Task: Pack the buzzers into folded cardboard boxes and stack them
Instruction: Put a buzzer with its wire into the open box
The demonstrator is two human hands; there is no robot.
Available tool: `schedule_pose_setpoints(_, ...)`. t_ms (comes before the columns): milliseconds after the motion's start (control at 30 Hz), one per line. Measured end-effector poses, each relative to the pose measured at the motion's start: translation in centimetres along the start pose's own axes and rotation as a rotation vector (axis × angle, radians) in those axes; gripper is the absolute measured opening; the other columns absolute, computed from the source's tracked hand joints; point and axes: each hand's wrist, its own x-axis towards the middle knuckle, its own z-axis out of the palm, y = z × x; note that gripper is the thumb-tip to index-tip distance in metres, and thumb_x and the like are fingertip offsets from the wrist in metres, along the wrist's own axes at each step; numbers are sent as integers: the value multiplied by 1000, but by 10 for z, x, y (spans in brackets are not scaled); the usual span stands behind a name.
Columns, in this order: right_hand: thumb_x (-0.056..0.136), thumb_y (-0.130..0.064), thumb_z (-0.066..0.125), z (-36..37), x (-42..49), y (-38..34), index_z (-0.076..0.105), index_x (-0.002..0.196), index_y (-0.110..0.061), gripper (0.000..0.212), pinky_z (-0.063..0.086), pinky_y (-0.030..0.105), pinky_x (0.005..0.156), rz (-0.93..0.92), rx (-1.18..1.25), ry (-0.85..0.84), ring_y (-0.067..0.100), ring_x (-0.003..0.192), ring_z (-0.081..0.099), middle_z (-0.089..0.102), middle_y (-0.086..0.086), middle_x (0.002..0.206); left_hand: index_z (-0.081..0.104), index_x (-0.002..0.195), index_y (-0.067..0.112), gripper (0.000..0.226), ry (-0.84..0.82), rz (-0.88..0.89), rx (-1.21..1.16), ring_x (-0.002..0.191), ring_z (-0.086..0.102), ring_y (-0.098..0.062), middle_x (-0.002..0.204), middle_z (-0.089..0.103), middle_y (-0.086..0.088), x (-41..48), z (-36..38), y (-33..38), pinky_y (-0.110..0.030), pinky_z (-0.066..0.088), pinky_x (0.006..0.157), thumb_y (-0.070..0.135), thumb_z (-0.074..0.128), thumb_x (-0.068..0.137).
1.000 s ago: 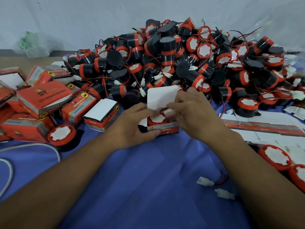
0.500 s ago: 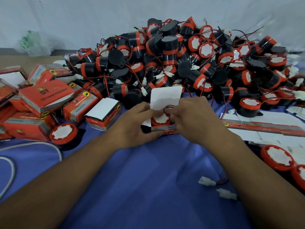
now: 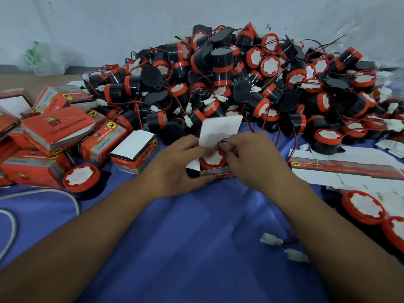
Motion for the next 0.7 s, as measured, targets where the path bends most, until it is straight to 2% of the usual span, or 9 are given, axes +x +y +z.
schedule_pose_setpoints(67, 94, -9, 53, 0, 2, 0, 73, 89, -4, 21, 53, 45, 71, -6, -13, -32, 29, 74, 59, 69, 12, 82, 66, 121, 4, 52, 0, 6, 3, 96, 60, -29, 106, 60, -13, 1, 1, 1, -43, 51, 78, 30, 82, 79)
schedule_pose_setpoints(133, 91, -11, 55, 0, 3, 3, 75, 86, -8, 21, 52, 43, 78, -31, -47, -59, 28, 84, 58, 67, 10, 90, 66, 122, 4, 53, -2, -4, -9, 97, 59, -29, 107, 60, -13, 1, 0, 1, -43, 51, 79, 30, 83, 79)
schedule_pose_setpoints(233, 89, -15, 62, 1, 4, 8, 77, 85, -16, 16, 40, 37, 89, -27, -35, -30, 28, 101, 43, 50, 5, 102, 66, 121, 3, 53, -7, -15, -33, 97, 59, -28, 107, 59, -12, 1, 1, 2, -43, 51, 80, 28, 84, 78)
schedule_pose_setpoints(300, 90, -16, 65, 3, 5, 11, 77, 83, -15, 13, 40, 35, 86, -15, -2, 15, 26, 101, 42, 44, 4, 101, 66, 122, 3, 53, -8, -19, -38, 97, 59, -29, 107, 59, -13, 1, 0, 2, -44, 52, 79, 26, 84, 77)
schedule_pose_setpoints(367, 91, -18, 68, 6, 6, 13, 72, 82, -11, 12, 43, 35, 82, -6, 47, 80, 22, 96, 48, 46, 1, 98, 66, 122, 3, 53, -8, -25, -44, 97, 59, -30, 107, 60, -14, 1, 0, 2, -45, 52, 79, 25, 84, 78)
schedule_pose_setpoints(467, 92, -26, 69, 10, 7, 13, 60, 95, -15, 14, 46, 41, 77, -16, 122, 156, 22, 88, 50, 51, 0, 95, 65, 123, 4, 53, -11, -24, -51, 97, 59, -31, 106, 59, -15, 1, 0, 2, -46, 52, 78, 27, 82, 79)
schedule_pose_setpoints(567, 94, -32, 65, 13, 8, 14, 63, 111, -25, 17, 45, 44, 83, -21, 127, 129, 26, 96, 47, 46, -2, 98, 65, 125, 5, 54, -14, -36, -61, 98, 60, -30, 107, 59, -13, 0, 0, 1, -46, 52, 78, 31, 80, 80)
schedule_pose_setpoints(633, 96, -34, 62, 13, 9, 16, 67, 112, -35, 16, 39, 43, 89, -7, 90, 86, 28, 101, 42, 42, -4, 101, 64, 126, 7, 54, -18, -41, -64, 98, 59, -29, 108, 59, -12, 0, 0, 1, -45, 52, 79, 30, 81, 80)
schedule_pose_setpoints(700, 97, -34, 60, 13, 10, 16, 68, 110, -42, 18, 33, 40, 89, 18, 61, 52, 28, 102, 37, 40, -5, 102, 64, 126, 8, 54, -21, -44, -64, 98, 59, -27, 108, 58, -11, 0, 1, 1, -44, 52, 78, 28, 83, 79)
